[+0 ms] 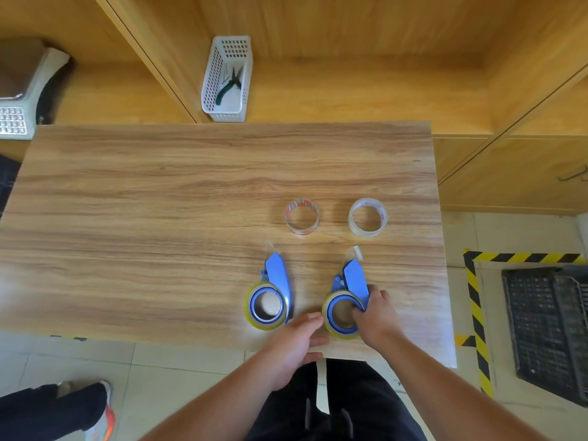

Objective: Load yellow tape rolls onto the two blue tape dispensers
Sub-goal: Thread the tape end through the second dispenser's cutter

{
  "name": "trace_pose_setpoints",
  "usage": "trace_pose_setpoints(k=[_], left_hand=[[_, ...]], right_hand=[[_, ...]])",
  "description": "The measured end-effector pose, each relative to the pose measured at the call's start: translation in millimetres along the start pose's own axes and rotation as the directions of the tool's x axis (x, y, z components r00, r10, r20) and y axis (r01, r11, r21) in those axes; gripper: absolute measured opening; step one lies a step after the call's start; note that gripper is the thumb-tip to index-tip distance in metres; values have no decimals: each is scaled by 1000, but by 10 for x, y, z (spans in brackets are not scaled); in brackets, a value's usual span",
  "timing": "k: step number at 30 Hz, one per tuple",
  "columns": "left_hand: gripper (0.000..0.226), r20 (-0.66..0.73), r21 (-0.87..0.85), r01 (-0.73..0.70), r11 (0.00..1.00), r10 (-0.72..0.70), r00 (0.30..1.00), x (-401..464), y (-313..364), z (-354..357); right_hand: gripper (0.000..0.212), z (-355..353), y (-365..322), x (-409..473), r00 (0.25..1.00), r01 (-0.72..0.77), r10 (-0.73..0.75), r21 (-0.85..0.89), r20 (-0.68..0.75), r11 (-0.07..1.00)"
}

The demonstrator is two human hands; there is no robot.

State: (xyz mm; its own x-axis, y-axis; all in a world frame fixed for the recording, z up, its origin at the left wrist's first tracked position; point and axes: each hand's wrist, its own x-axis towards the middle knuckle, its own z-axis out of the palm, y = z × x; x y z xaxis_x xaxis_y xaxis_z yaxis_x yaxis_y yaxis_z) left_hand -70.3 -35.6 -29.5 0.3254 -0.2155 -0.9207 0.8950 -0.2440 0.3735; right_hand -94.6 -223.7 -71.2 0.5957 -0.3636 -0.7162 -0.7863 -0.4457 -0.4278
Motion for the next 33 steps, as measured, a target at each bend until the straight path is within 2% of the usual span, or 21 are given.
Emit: trace_pose_setpoints(k=[5, 12, 21, 28, 33], left_hand=[[27, 8, 30, 17, 999, -17, 1000, 19, 8, -11], [32, 19, 75, 14, 997, -16, 1000, 36, -8, -6], [40, 49, 208, -7, 978, -3, 999, 17, -5, 6], [54, 31, 246, -24, 969, 16, 999, -65, -28, -20], [50, -4, 225, -55, 973, 57, 998, -127, 25, -4]], right_hand=[[47, 54, 4, 17, 1000, -2, 2, 13, -14, 1000], [42, 121, 14, 37, 999, -34, 34, 15, -42, 999], [48, 43, -21, 28, 997, -77, 78, -37, 22, 996], [48, -83, -69, -107, 997, -46, 52, -110, 53, 993], [50, -213, -97, -212, 999, -21, 27, -155, 40, 988]])
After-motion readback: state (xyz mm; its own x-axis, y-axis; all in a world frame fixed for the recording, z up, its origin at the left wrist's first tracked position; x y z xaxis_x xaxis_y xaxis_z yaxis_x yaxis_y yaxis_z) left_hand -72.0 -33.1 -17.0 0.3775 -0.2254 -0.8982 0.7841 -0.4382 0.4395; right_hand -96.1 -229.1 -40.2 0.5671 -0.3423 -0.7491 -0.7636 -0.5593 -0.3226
